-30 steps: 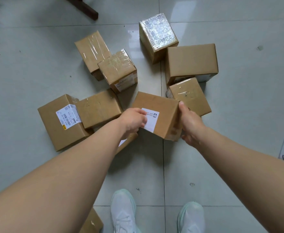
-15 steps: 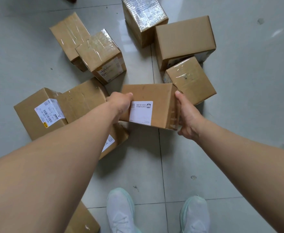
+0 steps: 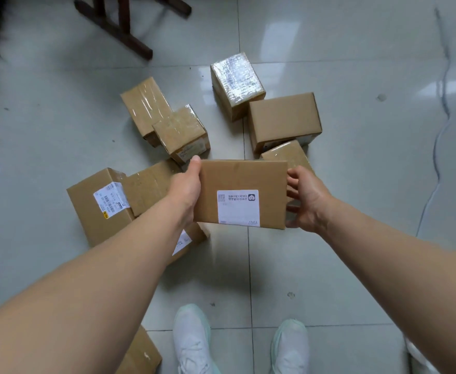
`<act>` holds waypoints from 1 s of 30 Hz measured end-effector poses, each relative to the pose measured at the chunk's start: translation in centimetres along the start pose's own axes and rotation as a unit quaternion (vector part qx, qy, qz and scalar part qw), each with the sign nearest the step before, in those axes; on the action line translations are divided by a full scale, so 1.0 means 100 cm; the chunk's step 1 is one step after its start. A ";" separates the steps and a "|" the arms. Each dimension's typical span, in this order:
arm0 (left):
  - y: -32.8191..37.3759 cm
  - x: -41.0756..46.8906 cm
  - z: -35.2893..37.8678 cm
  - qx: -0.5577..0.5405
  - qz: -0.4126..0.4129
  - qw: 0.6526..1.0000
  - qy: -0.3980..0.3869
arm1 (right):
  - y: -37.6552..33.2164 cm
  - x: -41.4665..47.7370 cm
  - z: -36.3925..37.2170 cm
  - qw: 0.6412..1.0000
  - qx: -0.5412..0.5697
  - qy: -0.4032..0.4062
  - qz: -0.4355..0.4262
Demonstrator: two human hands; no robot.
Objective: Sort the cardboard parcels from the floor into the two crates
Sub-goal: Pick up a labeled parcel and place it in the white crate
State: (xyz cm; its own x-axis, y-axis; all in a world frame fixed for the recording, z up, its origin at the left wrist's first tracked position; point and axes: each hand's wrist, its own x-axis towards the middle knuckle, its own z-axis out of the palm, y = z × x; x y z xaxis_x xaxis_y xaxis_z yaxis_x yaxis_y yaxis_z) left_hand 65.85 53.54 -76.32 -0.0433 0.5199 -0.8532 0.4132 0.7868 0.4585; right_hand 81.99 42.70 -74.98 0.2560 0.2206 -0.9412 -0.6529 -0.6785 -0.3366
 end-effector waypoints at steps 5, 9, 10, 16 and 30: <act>0.063 -0.086 -0.031 -0.044 0.034 0.998 0.014 | -0.057 -0.086 0.009 0.999 -0.020 -0.001 -0.037; 0.114 -0.169 -0.060 -0.090 0.064 0.994 0.007 | -0.095 -0.176 0.020 0.998 -0.017 -0.001 -0.067; 0.126 -0.192 -0.069 -0.102 0.071 0.992 0.000 | -0.103 -0.200 0.024 0.997 -0.016 -0.003 -0.069; 0.173 -0.316 -0.133 -0.143 0.087 0.985 -0.034 | -0.139 -0.346 0.045 0.994 0.010 -0.029 -0.107; 0.220 -0.530 -0.250 -0.201 0.179 0.962 -0.056 | -0.165 -0.582 0.063 0.961 -0.016 -0.106 -0.255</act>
State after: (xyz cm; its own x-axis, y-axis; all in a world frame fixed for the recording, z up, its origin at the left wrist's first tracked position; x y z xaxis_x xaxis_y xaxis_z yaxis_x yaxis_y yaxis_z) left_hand 54.46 51.59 -14.77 0.1443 0.7595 -0.6343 -0.0020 0.6412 0.7674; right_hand 73.36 45.45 -14.80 0.3824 0.6659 -0.6406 -0.4578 -0.4657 -0.7573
